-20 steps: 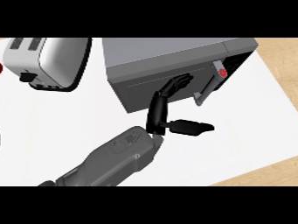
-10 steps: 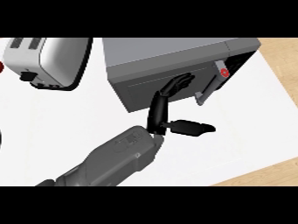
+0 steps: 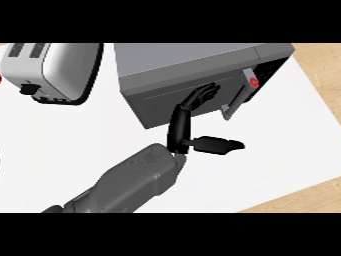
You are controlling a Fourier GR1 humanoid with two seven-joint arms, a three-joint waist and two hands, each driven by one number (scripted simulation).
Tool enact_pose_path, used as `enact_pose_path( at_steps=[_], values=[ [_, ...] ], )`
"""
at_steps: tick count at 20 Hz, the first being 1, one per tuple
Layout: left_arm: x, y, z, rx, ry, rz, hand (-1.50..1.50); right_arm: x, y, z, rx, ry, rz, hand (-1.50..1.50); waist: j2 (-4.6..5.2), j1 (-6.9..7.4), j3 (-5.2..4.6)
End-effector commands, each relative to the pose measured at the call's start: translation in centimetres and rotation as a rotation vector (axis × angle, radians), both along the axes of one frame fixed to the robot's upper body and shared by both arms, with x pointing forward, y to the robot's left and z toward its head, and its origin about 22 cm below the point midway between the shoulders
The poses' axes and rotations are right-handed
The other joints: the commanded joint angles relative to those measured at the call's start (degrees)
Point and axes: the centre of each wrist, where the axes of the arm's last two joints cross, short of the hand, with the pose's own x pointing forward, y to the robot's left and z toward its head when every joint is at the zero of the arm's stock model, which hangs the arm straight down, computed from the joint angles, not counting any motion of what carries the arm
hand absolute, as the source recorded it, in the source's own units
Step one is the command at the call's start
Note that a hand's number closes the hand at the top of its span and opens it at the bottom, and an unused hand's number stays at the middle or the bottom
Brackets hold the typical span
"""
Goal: Pick up the milk, place it into the microwave and close the microwave
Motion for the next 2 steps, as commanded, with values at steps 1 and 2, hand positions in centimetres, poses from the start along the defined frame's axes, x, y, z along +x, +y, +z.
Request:
enact_pose_path(
  at_steps=[1, 2],
  values=[
    [2.48, 0.63, 1.02, 0.004, 0.014, 0.092, -1.50, 0.50, -1.07, 0.26, 0.018, 0.020, 0.008, -1.50, 0.56, -0.66, -0.11],
    [2.43, 0.45, 1.21, 0.001, 0.003, 0.083, -1.50, 0.78, -1.14, 0.33, 0.025, 0.015, 0.016, -1.50, 0.65, -0.60, -0.05]
  ],
)
